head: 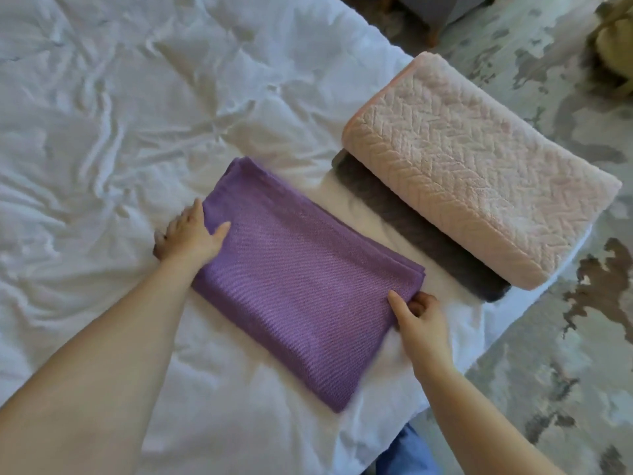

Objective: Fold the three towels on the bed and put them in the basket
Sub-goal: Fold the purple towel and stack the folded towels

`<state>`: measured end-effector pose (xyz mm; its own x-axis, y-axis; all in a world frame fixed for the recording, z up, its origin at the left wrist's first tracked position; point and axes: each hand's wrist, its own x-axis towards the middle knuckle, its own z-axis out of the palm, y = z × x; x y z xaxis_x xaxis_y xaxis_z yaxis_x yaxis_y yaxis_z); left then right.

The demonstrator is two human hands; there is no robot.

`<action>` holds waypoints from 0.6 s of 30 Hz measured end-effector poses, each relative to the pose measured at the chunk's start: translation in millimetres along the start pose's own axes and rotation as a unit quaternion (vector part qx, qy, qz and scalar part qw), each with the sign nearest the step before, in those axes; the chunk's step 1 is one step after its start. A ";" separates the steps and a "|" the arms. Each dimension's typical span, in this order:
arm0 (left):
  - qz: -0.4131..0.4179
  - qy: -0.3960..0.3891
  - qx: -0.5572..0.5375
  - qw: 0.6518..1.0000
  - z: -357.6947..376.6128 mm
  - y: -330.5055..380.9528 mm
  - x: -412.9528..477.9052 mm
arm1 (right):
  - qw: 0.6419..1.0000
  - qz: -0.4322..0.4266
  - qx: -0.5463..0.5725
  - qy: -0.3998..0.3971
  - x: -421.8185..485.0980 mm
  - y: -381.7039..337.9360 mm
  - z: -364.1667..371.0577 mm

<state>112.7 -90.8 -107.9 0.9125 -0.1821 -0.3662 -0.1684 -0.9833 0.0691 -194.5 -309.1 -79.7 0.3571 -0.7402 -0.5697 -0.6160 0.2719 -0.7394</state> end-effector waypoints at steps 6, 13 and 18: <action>0.001 -0.036 -0.094 0.995 -1.9 -16.6 23.9 | 0.999 -0.011 -0.048 -0.009 -27.6 18.2 17.5; 0.158 -0.064 -0.219 0.961 -50.8 -26.0 4.7 | 0.997 -0.040 -0.060 -0.015 -39.1 8.1 25.5; 0.217 0.042 -0.172 0.960 -94.9 -4.5 -24.4 | 0.989 -0.127 -0.053 0.056 -54.6 -27.4 6.0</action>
<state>126.5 -81.8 -11.1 0.8135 -0.5598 -0.1577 -0.4205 -0.7535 0.5055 -192.8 -272.4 -30.4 0.4340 -0.8412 -0.3226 -0.5891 0.0060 -0.8080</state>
